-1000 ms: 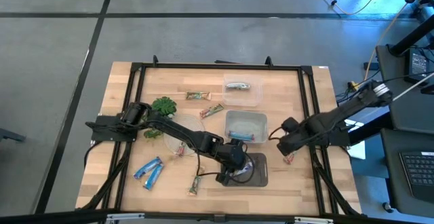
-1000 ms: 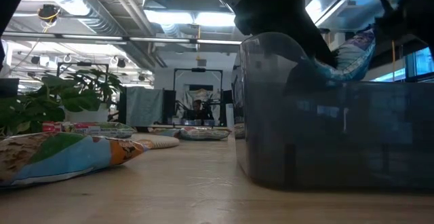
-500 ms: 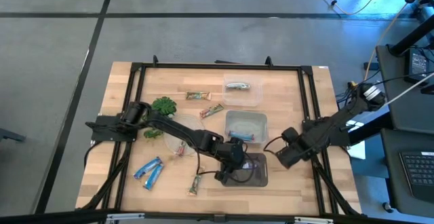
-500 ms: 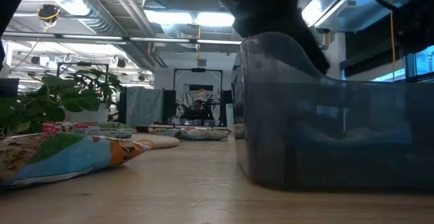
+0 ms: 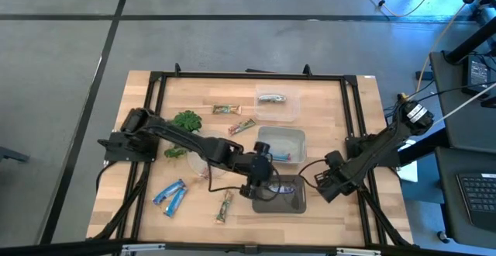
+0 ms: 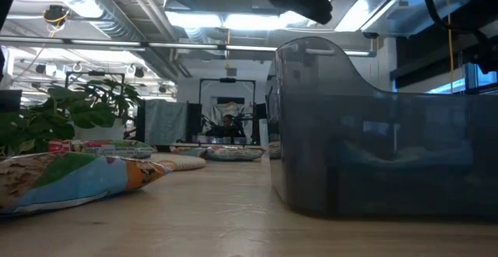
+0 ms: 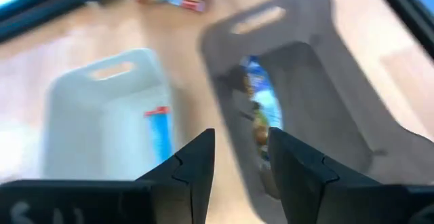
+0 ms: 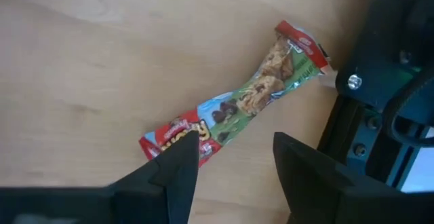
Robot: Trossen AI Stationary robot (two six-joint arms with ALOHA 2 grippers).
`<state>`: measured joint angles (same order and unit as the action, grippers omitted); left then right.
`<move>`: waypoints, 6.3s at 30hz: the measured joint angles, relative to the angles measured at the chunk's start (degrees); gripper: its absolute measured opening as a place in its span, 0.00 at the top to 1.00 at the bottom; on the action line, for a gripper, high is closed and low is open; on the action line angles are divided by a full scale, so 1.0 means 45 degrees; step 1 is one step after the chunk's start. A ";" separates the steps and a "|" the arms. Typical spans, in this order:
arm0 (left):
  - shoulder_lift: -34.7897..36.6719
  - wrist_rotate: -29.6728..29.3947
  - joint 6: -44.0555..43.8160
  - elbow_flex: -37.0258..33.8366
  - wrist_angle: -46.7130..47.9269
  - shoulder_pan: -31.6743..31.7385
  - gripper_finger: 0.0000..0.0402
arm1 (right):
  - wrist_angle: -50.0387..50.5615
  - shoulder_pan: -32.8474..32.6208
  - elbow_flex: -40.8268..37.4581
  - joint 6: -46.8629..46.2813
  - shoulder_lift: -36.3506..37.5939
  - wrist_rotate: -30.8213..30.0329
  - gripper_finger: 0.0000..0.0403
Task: Pick and place Granola Bars by type
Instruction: Put the red granola bar into the gray bin
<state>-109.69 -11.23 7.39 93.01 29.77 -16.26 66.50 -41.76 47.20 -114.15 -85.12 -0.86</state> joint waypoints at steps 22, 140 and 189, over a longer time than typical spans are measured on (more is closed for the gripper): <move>0.2988 -0.3714 -0.2534 -0.5590 -0.3654 -0.0246 0.68 | -0.0676 -0.0632 0.0013 -0.3283 -0.1870 -0.0646 0.52; 0.4108 -0.4144 -0.2681 -0.6061 -0.0927 0.1915 0.70 | -0.9849 1.1391 -0.0699 2.6853 0.3241 0.2222 0.84; 0.4508 -0.2242 -0.2589 -0.9140 -0.5144 0.2011 0.71 | -0.7982 1.1234 -0.0777 2.6432 0.5589 0.1982 0.56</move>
<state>-89.41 -21.32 -4.26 51.88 6.62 -7.21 30.58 8.80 43.70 4.80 -59.97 8.05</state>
